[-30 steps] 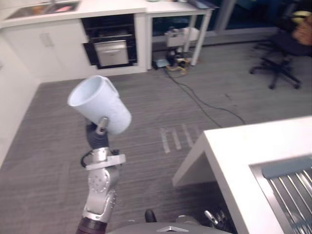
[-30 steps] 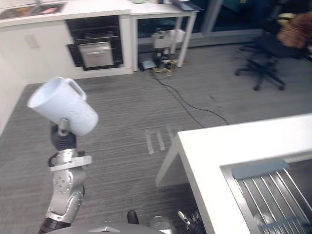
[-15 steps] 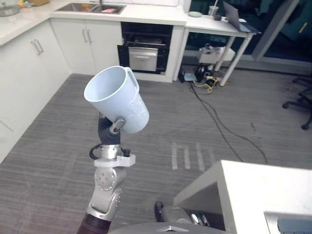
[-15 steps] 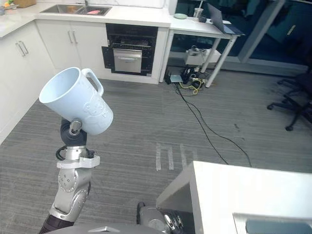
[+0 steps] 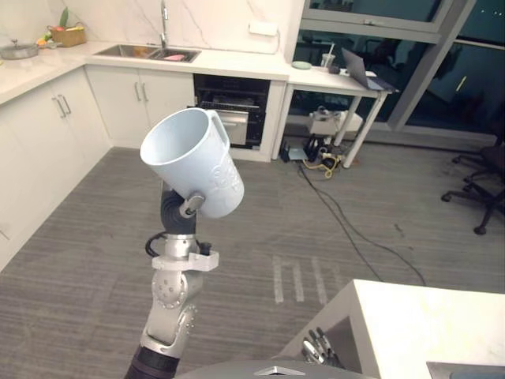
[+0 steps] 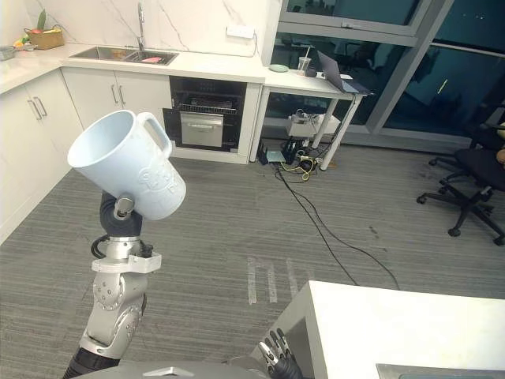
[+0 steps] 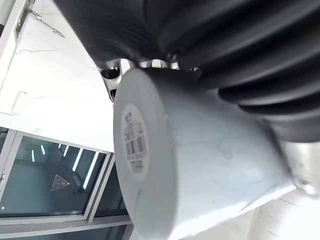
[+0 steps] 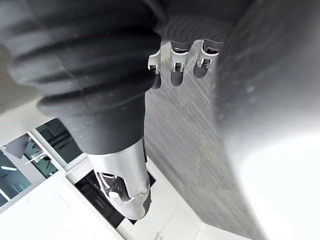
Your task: Walk over to the sink, pick up the cup, carry it to the dishwasher, place the cup inside the dishwasher, then close the dishwasher door
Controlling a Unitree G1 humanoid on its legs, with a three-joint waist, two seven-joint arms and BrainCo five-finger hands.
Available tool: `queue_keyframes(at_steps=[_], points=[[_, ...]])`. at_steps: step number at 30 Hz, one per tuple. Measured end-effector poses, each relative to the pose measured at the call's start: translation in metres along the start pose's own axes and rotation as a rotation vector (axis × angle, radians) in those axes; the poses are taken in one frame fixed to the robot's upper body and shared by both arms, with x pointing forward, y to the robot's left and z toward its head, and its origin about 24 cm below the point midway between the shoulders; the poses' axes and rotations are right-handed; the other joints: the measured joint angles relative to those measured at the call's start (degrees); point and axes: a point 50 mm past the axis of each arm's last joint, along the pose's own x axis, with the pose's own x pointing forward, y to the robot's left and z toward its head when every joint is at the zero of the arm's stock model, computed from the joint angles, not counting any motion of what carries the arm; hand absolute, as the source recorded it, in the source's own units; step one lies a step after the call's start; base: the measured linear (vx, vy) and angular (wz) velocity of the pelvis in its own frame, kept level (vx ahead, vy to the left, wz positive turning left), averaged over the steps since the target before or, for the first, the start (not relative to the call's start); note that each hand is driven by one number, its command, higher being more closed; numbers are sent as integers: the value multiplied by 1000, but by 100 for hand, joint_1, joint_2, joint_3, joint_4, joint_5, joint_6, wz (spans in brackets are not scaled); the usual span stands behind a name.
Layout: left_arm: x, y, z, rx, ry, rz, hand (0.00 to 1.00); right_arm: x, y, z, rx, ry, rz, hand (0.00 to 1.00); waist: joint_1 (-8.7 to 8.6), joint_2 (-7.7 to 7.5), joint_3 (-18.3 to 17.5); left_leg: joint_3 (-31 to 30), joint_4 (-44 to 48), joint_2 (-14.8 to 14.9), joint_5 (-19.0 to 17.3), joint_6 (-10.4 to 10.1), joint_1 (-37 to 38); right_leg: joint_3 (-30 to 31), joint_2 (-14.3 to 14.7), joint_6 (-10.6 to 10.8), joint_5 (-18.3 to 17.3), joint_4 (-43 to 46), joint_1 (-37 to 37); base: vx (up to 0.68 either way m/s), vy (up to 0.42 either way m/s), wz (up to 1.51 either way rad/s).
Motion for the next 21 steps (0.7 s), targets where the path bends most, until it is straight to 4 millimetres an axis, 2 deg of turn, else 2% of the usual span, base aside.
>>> queue_keyframes(at_steps=[4,6,7,8,9,10,11,12,13,14,15,16,17,18,19,20,21], points=[[-12,18,-8,14,50,103,100,-10,-7,-4,-8,-4,-32,0,69,50,-31,302,-82,197,-200,-52,32,-310,-34,31,-172,16,8,144,-13,-5],[-21,33,-7,29,68,191,100,-12,-8,-5,-26,0,-33,0,159,71,0,409,47,306,-388,-152,79,-448,-29,56,-426,220,24,189,-6,-8],[-26,42,-5,44,72,245,100,-11,-7,-4,-48,5,-26,0,214,70,37,466,399,388,-497,-166,54,-469,-8,27,-586,353,55,239,19,3],[-30,53,-5,53,79,316,100,-9,-6,-4,-72,14,-16,0,285,40,102,684,1406,531,-607,-219,-259,-525,-78,15,-806,539,110,284,11,31],[-36,64,-5,58,86,397,100,-9,-5,-4,-100,32,-5,0,319,-95,158,994,2759,777,-327,-233,-869,-650,-202,8,-895,537,241,245,9,45],[-38,67,-4,60,85,429,100,-8,-5,-2,-125,46,9,0,359,-135,210,1107,3368,927,-151,-197,-1121,-701,-239,15,-926,473,351,261,37,56],[-39,71,-3,60,83,461,100,-5,-4,0,-183,81,46,0,428,-101,257,1181,4050,1166,-206,-142,-1442,-829,-260,41,-952,355,516,293,125,84],[-39,80,-2,88,82,485,100,9,2,9,-277,113,113,0,463,-216,454,1328,4157,1444,-497,-82,-1789,-1089,-461,150,-1002,23,1040,302,158,81],[-38,81,-1,95,83,485,100,12,4,10,-279,111,120,0,465,-255,495,1389,4071,1460,-530,-90,-1817,-1124,-516,187,-1011,-19,1128,335,171,101],[-39,87,-2,122,91,491,100,22,11,14,-291,97,149,0,464,-341,617,1675,3545,1505,-565,-133,-2002,-1302,-778,344,-1077,-146,1387,354,174,87],[-39,89,-1,128,88,499,100,29,15,21,-319,73,181,0,461,-427,646,1973,2691,1524,-338,-212,-2158,-1480,-976,543,-1191,-204,1634,367,196,97],[-38,89,-1,122,78,503,100,31,14,28,-337,54,190,0,455,-295,681,2089,2134,1570,-80,-340,-2174,-1578,-1024,650,-1262,-208,1766,491,311,86],[-39,87,-1,106,63,522,100,36,15,37,-364,36,201,0,483,-174,755,2325,1531,1491,619,214,-2004,-1584,-1036,884,-1404,-260,2007,514,281,62],[-41,91,2,117,54,555,100,43,23,38,-380,38,237,0,481,-206,833,2352,1506,1337,564,72,-1808,-1344,-888,717,-1366,-646,2253,487,238,54],[-40,91,3,116,46,558,100,46,27,41,-397,23,252,0,494,-76,920,2315,1907,1541,515,-36,-1899,-1275,-639,537,-1260,-913,2375,309,42,13],[-35,89,9,114,15,547,100,53,36,48,-420,-5,280,0,675,82,1169,2249,3355,2142,411,-346,-2463,-1201,-269,181,-693,-1243,2633,157,8,-10],[-34,88,11,114,3,534,100,54,37,49,-428,-4,280,0,705,27,1137,1970,3339,2134,246,-450,-2638,-1257,-364,333,-894,-1243,2708,215,94,-23]])
